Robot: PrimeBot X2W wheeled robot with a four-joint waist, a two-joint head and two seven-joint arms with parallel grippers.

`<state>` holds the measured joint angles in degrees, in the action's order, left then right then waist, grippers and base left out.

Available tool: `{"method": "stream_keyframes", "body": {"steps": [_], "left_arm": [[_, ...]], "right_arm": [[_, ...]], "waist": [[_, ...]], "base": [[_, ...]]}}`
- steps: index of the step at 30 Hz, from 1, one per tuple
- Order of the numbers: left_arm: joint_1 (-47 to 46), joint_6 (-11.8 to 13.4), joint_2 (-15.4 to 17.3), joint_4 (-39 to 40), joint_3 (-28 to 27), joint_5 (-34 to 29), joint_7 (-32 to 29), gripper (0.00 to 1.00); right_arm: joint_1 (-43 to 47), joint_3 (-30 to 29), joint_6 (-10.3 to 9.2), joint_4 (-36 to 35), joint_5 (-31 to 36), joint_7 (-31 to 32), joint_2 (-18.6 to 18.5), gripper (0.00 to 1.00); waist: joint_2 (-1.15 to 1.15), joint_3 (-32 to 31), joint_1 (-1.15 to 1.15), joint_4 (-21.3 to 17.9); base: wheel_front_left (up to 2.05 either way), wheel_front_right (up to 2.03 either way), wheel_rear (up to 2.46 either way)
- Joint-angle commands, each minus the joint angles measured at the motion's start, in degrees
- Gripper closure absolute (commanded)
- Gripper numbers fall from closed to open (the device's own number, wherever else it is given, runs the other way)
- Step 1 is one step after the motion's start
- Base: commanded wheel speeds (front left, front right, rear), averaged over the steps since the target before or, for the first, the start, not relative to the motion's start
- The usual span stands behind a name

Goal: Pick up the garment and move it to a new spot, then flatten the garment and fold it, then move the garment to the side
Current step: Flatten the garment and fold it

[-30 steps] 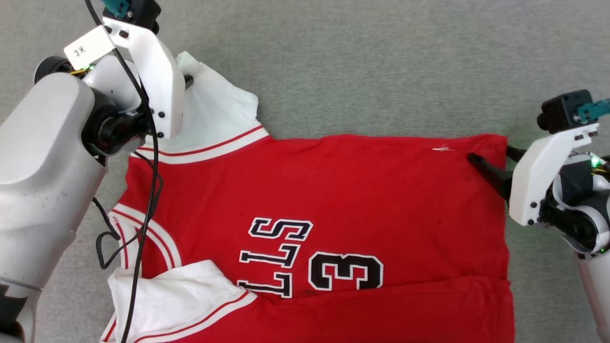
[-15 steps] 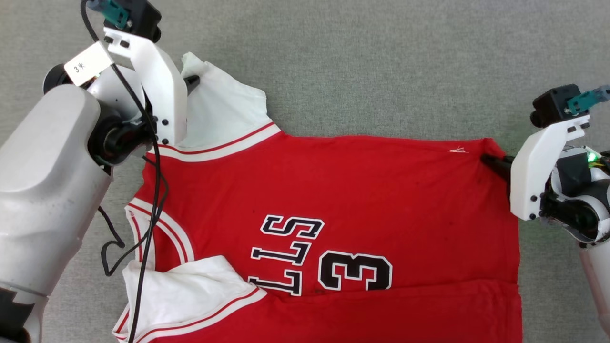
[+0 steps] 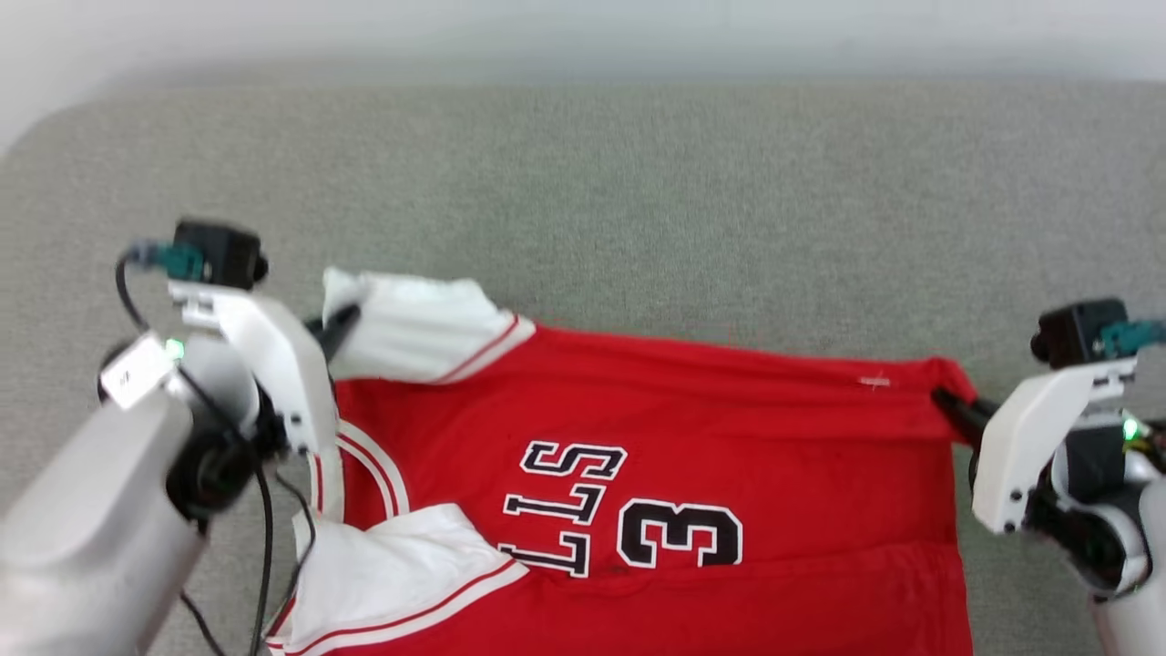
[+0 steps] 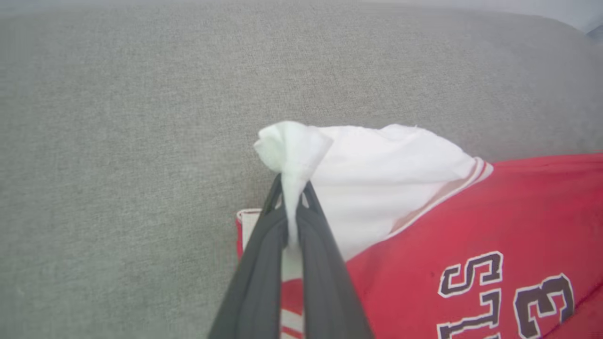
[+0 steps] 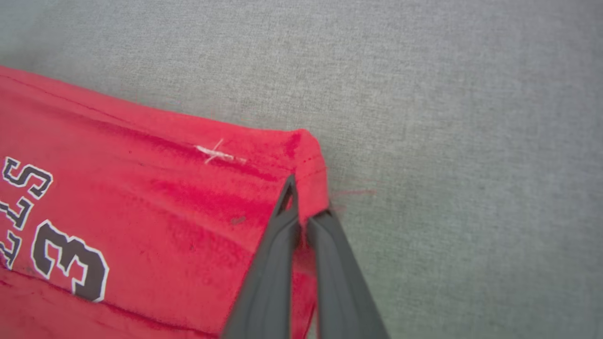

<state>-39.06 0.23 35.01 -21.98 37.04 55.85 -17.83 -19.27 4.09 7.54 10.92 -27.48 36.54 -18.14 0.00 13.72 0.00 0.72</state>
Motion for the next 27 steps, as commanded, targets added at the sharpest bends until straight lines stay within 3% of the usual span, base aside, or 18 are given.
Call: {"method": "stream_keyframes", "body": {"steps": [1,16,19,24,25,26,27], "left_arm": [[3.9,1.11,0.44,1.42,-0.36,0.54,1.68,1.0],[29.87,9.12,3.16,14.11,-0.89,4.4,10.32,1.0],[33.32,10.03,2.39,14.19,-0.42,5.42,10.9,1.0],[35.61,8.73,0.21,11.84,0.69,6.51,11.4,1.0],[35.35,8.23,-0.56,11.3,0.58,6.97,11.77,1.0],[35.14,7.45,-1.2,10.54,0.73,7.55,11.66,1.0],[34.72,6.81,-1.43,9.58,1.08,7.52,11.34,1.0]], "right_arm": [[2.49,-0.91,-0.1,-0.24,0.35,-1.25,0.77,1.0],[17.58,-4.97,-0.1,1.53,0.5,-8.1,5.66,1.0],[19.53,-5.5,-0.1,2.01,0.63,-9.2,6.98,1.0],[22.17,-5.99,-0.1,3.78,1.05,-10.96,8.71,1.0],[22.32,-6.09,-0.11,4.25,0.91,-11.27,9.08,0.96],[22.47,-6.22,-0.11,4.74,0.62,-11.66,9.52,0.71],[22.64,-6.21,-0.11,5.18,0.69,-12.05,9.73,0.4]], "waist": [[0.0,-2.81,0.0,0.79],[0.0,-10.15,0.0,2.34],[0.0,-10.9,0.0,2.22],[0.0,-11.22,0.0,2.17],[0.0,-11.23,0.0,2.17],[0.0,-11.23,0.0,2.16],[0.0,-11.28,0.0,2.12]], "base": [[0.0,0.0,0.0],[0.0,0.0,0.0],[0.0,0.0,0.0],[0.0,0.0,0.0],[0.0,0.0,0.0],[0.0,0.0,0.0],[0.0,0.0,0.0]]}}
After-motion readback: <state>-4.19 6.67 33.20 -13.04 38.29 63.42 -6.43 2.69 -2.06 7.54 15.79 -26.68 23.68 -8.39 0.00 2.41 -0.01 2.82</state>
